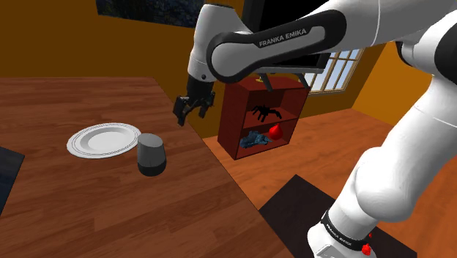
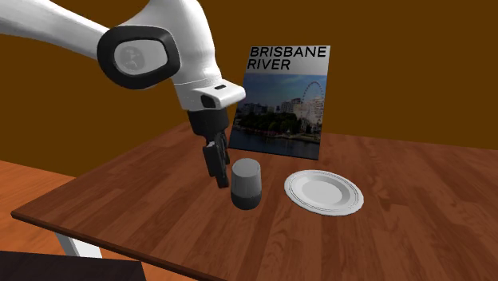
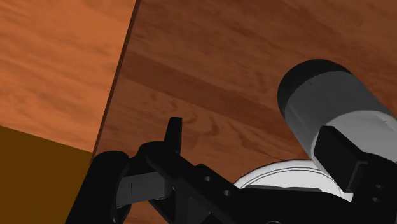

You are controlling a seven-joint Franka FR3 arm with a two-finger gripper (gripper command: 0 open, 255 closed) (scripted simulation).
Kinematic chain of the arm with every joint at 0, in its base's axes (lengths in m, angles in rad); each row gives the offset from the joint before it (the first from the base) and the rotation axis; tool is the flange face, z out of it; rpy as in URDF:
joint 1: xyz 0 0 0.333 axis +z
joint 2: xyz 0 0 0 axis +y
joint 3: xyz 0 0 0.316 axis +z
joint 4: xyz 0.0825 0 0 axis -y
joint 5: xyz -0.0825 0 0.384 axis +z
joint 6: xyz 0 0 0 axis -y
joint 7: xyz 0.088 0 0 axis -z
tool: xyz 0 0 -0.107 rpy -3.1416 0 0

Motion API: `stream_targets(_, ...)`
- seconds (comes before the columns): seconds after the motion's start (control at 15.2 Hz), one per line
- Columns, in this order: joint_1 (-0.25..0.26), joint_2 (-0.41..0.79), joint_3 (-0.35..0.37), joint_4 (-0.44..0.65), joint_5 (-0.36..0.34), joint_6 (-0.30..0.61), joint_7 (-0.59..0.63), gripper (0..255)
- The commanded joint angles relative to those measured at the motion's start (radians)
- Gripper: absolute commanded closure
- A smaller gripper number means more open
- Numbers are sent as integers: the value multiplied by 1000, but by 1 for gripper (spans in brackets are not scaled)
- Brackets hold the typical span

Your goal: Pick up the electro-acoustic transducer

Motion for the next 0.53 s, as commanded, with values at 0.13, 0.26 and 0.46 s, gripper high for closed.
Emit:
stream_targets(0.13, 24, 141, 32, 117, -48, 33, 59, 0)
stream_targets(0.26, 42, 208, 44, 178, -75, 43, 88, 0)
stream_targets(0.46, 74, 311, 54, 279, -117, 49, 129, 0)
